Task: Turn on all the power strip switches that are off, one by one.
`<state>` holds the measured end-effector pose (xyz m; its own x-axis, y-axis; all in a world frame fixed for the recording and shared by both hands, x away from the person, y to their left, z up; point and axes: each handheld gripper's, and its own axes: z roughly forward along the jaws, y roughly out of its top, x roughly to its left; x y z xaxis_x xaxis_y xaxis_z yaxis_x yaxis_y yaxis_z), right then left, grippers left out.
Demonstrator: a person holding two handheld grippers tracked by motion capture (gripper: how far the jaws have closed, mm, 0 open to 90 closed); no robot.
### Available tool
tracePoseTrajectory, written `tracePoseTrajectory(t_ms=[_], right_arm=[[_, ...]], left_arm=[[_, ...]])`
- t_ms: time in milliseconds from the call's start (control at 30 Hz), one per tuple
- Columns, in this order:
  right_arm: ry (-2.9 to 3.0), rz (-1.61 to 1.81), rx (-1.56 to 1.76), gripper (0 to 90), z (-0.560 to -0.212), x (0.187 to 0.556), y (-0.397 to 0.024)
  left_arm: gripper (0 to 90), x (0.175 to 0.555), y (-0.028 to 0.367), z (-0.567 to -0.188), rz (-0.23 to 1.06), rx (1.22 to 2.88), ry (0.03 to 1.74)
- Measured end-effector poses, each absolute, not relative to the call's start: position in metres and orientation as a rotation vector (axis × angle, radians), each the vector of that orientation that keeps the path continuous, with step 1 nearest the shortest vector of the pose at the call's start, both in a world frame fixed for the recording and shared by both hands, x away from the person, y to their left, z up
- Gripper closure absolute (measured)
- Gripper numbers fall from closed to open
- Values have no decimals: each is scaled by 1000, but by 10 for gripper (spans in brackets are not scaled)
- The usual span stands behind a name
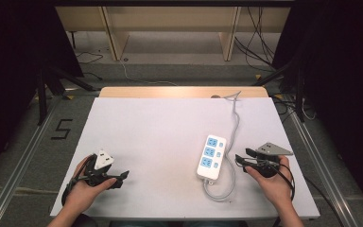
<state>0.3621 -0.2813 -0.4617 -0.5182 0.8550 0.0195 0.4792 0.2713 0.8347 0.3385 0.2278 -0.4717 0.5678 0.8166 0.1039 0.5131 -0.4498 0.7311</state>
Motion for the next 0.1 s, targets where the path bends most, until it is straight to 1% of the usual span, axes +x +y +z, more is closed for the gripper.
tracePoseTrajectory(t_ms=[100], right_arm=[[2094,1164,1205,483,-461,362,-282]], left_arm=[[178,339,227,-472,595,2143,1058]])
